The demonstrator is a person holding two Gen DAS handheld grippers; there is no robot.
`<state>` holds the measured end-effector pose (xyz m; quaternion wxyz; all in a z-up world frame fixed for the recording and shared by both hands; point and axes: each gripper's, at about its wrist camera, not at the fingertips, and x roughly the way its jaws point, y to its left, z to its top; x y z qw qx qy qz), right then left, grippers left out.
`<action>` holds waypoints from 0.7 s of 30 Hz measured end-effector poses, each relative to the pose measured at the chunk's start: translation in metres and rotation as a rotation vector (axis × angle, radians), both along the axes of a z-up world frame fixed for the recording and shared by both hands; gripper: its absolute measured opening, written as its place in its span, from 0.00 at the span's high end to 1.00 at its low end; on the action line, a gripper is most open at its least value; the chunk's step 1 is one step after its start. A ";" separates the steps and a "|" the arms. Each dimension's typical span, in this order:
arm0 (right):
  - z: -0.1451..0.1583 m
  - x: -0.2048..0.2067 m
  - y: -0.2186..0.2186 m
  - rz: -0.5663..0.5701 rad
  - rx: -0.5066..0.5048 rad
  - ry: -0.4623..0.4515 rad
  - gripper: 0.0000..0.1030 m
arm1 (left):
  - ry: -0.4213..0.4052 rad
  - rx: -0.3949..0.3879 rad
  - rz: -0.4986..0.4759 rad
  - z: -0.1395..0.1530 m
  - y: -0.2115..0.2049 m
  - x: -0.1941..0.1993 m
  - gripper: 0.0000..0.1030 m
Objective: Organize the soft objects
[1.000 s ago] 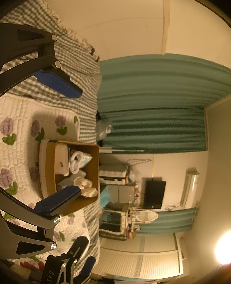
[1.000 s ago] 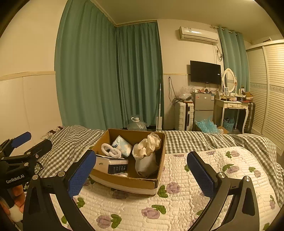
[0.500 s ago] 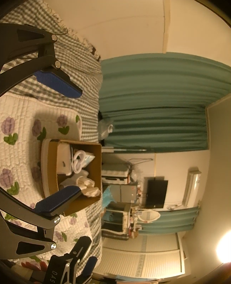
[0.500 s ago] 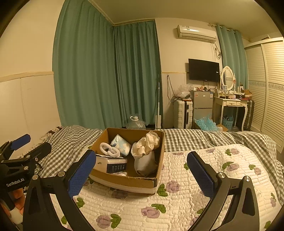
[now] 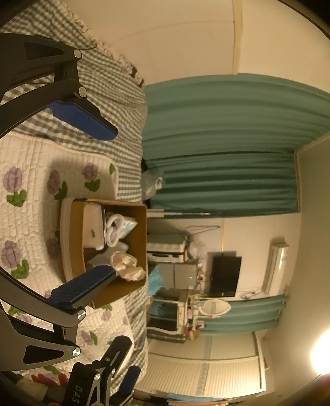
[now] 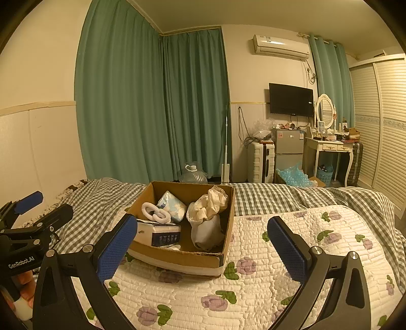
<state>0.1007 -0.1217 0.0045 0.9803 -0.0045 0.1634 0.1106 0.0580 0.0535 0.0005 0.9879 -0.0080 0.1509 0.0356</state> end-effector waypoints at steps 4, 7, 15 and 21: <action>0.000 0.000 -0.001 -0.002 0.002 0.003 0.00 | 0.007 0.001 0.006 -0.002 0.001 0.000 0.02; -0.001 0.000 0.000 -0.004 0.000 0.004 0.00 | 0.011 -0.001 0.009 -0.003 0.003 0.000 0.02; -0.002 0.000 0.000 -0.004 0.001 0.007 0.00 | 0.017 -0.010 0.015 -0.003 0.005 0.000 0.02; -0.001 0.001 0.001 -0.004 0.000 0.009 0.00 | 0.015 -0.011 0.015 -0.003 0.005 0.001 0.02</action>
